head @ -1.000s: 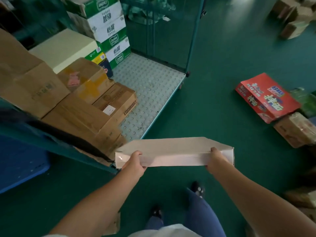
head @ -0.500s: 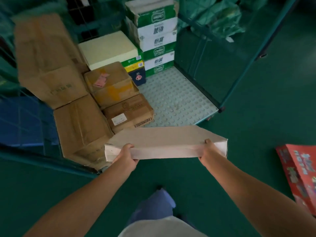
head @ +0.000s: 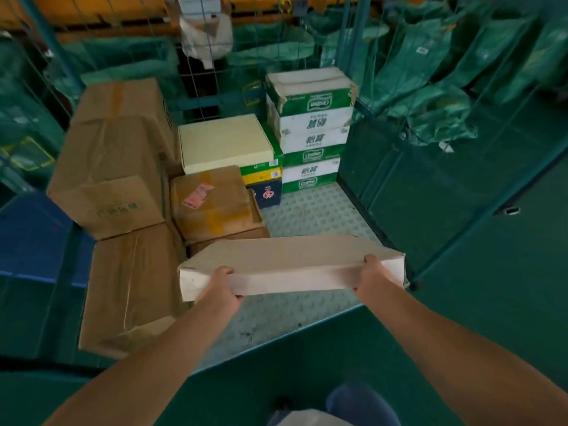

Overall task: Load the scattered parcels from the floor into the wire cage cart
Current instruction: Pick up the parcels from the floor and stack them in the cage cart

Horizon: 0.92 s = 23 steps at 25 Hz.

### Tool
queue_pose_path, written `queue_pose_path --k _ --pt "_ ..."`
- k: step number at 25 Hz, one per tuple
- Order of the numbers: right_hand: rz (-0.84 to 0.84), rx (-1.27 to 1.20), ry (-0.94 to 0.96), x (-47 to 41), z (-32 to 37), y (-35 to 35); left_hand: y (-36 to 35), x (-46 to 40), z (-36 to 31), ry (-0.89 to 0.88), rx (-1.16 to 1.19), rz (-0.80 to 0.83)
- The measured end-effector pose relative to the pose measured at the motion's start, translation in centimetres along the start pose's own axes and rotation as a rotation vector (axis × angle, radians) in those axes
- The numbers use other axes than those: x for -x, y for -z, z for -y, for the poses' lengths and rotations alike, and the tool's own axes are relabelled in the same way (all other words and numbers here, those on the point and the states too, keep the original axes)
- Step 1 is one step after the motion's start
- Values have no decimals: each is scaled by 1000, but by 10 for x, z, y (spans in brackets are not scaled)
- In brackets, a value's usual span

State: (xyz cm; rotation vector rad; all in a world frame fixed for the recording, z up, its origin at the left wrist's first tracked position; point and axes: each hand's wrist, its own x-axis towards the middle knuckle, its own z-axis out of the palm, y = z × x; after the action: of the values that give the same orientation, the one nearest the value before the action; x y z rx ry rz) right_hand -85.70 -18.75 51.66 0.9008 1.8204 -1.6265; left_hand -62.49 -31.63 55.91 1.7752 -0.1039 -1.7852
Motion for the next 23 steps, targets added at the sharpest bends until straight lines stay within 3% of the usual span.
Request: queue_pose_path --k 3,11,14,17,19,21,23 --pt "74 90 76 -24 32 -41 -37 10 -16 -29 30 7" --pt "357 123 181 9 151 -120 -126 42 -42 -179 306 -51" --pt "340 201 225 23 183 -149 -145 44 -56 -209 364 -63" --pt "510 215 192 54 202 -170 -160 38 -85 -243 382 -71" --pt "459 252 316 54 197 -192 -166 23 -112 -276 409 -63" --pt "383 347 302 70 193 -210 -168 8 -137 -264 405 -38" --pt "584 541 462 85 201 -228 -172 6 -163 -309 390 -10"
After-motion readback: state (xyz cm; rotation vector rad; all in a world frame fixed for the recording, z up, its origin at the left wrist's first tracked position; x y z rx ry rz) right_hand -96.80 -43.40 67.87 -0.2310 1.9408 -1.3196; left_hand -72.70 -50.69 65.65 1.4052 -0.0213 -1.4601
